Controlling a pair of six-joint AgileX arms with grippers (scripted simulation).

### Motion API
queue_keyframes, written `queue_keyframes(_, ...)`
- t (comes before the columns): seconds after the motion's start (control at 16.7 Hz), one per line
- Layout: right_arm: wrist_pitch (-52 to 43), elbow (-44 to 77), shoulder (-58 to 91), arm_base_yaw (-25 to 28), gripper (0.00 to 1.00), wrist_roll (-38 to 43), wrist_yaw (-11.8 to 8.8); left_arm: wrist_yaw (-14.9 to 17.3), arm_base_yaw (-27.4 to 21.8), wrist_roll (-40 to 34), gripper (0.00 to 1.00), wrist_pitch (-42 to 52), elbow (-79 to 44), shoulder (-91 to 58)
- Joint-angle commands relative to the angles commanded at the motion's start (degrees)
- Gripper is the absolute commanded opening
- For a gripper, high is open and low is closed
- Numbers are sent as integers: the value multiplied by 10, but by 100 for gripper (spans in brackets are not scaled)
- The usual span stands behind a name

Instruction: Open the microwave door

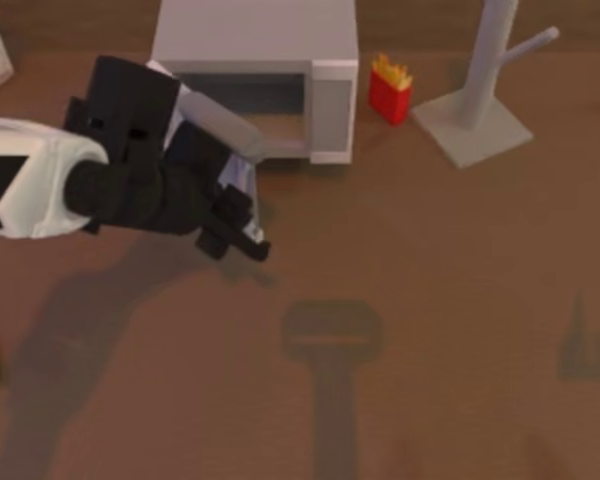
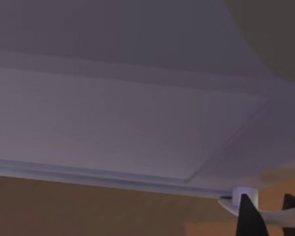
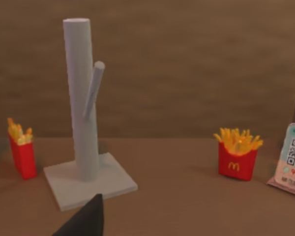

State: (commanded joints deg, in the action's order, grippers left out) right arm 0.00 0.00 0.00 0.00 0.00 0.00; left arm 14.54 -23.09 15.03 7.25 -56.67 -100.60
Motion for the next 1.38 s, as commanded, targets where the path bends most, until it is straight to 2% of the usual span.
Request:
queue_keyframes(0.12,0,0,0,0,100,0,0,8,6,11,0,3,3,2)
queue_keyframes(1.38,0,0,0,0,100,0,0,8,6,12,0,3,3,2)
